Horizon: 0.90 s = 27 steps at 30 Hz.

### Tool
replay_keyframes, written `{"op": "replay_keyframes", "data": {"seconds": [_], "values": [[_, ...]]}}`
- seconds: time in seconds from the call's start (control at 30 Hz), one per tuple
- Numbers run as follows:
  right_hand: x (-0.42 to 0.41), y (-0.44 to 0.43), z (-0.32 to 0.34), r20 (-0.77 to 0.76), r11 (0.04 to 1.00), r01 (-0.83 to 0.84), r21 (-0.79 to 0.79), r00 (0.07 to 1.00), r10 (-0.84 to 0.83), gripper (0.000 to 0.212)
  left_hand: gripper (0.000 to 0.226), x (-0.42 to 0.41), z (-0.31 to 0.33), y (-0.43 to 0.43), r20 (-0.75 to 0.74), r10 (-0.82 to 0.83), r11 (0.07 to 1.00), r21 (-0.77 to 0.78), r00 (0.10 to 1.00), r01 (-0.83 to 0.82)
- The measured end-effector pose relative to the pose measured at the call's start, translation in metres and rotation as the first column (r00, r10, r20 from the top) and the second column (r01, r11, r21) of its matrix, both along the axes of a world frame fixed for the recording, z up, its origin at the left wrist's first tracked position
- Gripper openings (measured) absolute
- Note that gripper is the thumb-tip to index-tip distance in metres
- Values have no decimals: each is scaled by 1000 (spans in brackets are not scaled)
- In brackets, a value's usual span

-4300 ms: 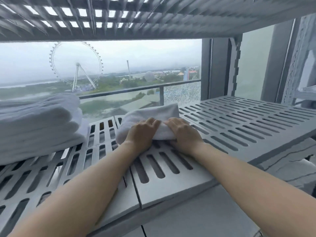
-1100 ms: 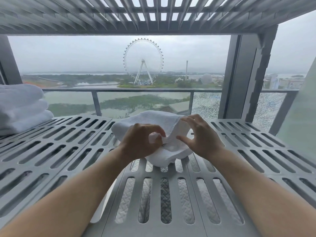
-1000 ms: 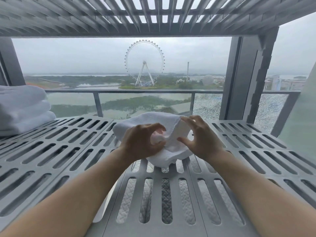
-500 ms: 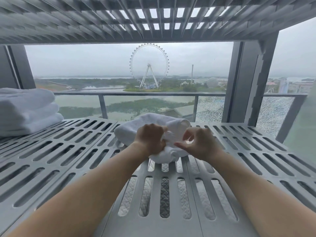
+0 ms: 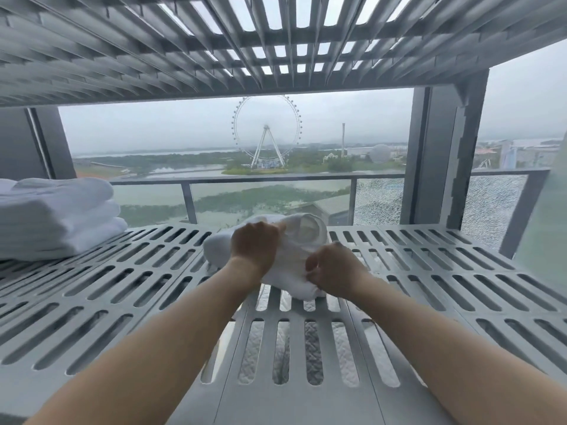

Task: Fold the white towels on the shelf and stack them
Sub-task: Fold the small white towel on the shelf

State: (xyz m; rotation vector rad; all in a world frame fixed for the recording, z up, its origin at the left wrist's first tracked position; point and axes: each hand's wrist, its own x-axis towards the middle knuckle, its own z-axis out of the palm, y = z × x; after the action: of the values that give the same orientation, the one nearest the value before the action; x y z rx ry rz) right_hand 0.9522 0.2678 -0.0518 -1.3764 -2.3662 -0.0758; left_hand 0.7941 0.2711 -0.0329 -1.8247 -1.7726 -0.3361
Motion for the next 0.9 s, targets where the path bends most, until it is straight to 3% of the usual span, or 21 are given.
{"op": "replay_keyframes", "data": {"seconds": [0.17, 0.27, 0.33, 0.4, 0.47, 0.57, 0.63, 0.7, 0.8, 0.9], "values": [[25, 11, 7, 80, 995, 84, 59, 993, -88, 19, 43, -35, 8, -8, 0, 181, 982, -61, 984, -180], [14, 10, 10, -70, 995, 91, 38, 994, -88, 22, 41, -53, 4, -14, 46, 228, 965, -146, 973, -219], [-8, 8, 10, -182, 998, 47, 46, 983, -37, 34, 38, -57, 1, -19, 82, 264, 939, -250, 961, -237], [-30, 10, 6, -235, 998, 5, 57, 972, 9, 50, 49, -56, -1, -21, 116, 280, 921, -314, 953, -232], [-47, 13, 0, -202, 998, -50, 46, 978, 59, 53, 66, -54, -2, -20, 151, 230, 939, -293, 961, -179], [-58, 15, -6, -181, 991, -135, 13, 974, 135, 58, 99, -57, -2, -15, 218, 16, 982, -189, 976, 26], [-55, 15, -8, -215, 989, -150, -8, 966, 145, 65, 111, -61, -3, -7, 129, -172, 971, -142, 977, 190], [-49, 15, -11, -226, 989, -140, -39, 966, 128, 70, 104, -60, -7, 3, -15, -324, 933, -173, 946, 317], [-42, 18, -15, -215, 994, -64, -90, 976, 44, 71, 75, -55, -10, 12, -86, -332, 912, -282, 939, 296], [-40, 20, -15, -196, 994, -27, -105, 981, 6, 42, 56, -57, -14, 11, -87, -302, 928, -254, 949, 272]]}}
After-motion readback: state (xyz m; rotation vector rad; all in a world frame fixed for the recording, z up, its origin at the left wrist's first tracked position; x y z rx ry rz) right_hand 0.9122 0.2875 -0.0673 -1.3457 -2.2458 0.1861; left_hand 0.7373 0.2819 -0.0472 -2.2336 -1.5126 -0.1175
